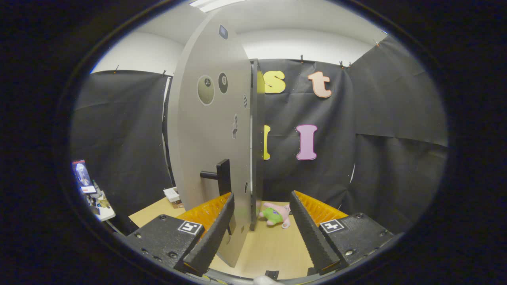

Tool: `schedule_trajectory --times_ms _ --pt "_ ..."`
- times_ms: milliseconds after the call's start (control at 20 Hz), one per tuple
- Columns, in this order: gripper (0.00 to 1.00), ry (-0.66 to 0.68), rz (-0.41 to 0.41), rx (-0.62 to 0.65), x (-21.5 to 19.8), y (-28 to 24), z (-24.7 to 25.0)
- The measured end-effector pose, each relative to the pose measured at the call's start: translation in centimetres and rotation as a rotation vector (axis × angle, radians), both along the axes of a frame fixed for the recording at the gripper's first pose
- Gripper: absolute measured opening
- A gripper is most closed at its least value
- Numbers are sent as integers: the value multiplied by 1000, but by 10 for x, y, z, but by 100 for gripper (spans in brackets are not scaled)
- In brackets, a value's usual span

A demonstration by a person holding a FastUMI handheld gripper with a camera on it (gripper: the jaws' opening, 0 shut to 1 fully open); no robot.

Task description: Open the shoe cabinet door, grab the shoes and put them into the shoe cabinet, then close the shoe cabinet door.

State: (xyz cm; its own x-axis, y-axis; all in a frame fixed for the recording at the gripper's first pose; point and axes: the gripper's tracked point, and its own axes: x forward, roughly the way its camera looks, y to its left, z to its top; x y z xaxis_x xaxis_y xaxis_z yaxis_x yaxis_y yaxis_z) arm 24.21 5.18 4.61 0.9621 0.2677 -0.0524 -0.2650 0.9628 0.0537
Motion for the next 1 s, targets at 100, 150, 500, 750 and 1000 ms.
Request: schedule_trajectory --times_ms 100,150,500,750,1000 --pt "94 4 -3 3 0 7 1" --pt "94 5 -4 4 -2 14 1" --pt "94 -3 18 21 -14 71 1" --pt "94 15 55 14 -6 123 -9" --pt "94 25 65 -24 25 165 -23"
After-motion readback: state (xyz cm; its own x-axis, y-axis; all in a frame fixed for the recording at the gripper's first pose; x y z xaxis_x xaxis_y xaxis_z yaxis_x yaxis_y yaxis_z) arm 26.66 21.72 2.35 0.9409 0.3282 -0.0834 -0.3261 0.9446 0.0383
